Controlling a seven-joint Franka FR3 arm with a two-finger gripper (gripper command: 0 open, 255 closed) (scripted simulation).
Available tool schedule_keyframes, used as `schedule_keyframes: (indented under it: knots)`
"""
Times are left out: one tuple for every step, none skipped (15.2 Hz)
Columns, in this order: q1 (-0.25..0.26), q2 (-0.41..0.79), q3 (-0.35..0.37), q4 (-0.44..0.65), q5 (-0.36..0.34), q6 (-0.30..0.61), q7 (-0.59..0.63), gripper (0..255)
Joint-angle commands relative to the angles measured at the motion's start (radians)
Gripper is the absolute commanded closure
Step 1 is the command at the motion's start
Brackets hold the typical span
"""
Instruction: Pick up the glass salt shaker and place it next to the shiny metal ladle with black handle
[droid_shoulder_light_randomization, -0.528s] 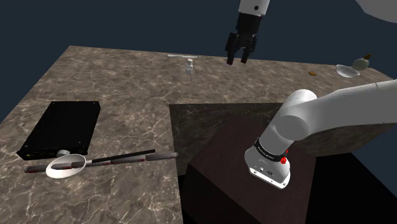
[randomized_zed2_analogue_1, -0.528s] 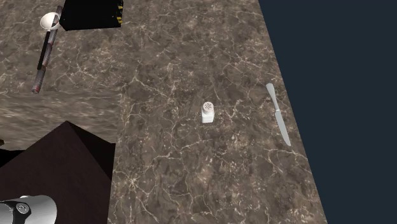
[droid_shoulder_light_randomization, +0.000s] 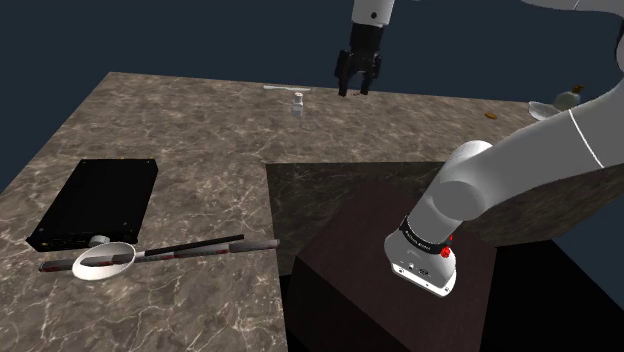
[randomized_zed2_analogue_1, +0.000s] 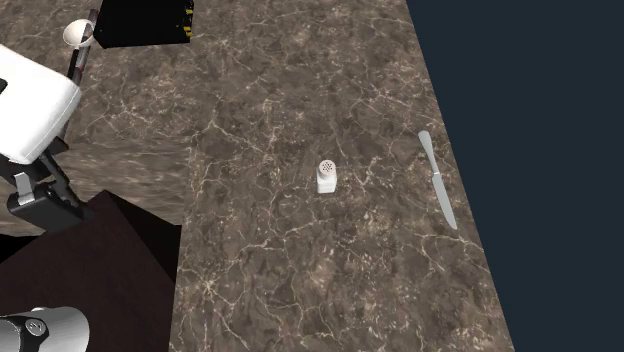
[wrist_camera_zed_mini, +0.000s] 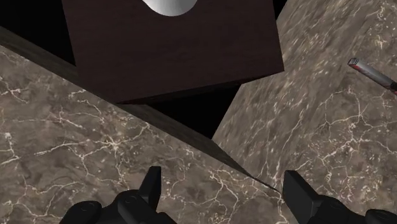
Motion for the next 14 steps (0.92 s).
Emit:
schedule_keyframes:
  knots:
    - [0.0, 0.088, -0.017, 0.049, -0.002, 0.025, -0.02, 0]
    - [-0.001, 0.13, -0.025, 0.075, -0.002, 0.035, -0.031, 0]
    - [-0.002, 0.173, -0.034, 0.102, -0.002, 0.043, -0.042, 0]
    - [-0.003, 0.215, -0.042, 0.13, -0.001, 0.051, -0.053, 0]
    - [-0.004, 0.258, -0.05, 0.16, 0.001, 0.057, -0.064, 0]
    - [-0.005, 0.301, -0.058, 0.19, 0.004, 0.062, -0.075, 0]
    - [-0.006, 0.344, -0.065, 0.222, 0.007, 0.065, -0.086, 0]
    - [-0.008, 0.387, -0.072, 0.256, 0.011, 0.068, -0.097, 0]
    - [-0.011, 0.431, -0.078, 0.29, 0.016, 0.069, -0.108, 0]
    - [-0.014, 0.474, -0.084, 0.327, 0.021, 0.068, -0.118, 0]
    - [-0.017, 0.518, -0.09, 0.364, 0.027, 0.067, -0.129, 0]
    - [-0.021, 0.562, -0.095, 0.403, 0.033, 0.064, -0.139, 0]
    - [-0.026, 0.606, -0.099, 0.444, 0.039, 0.06, -0.149, 0]
    - [-0.031, 0.651, -0.103, 0.486, 0.046, 0.054, -0.159, 0]
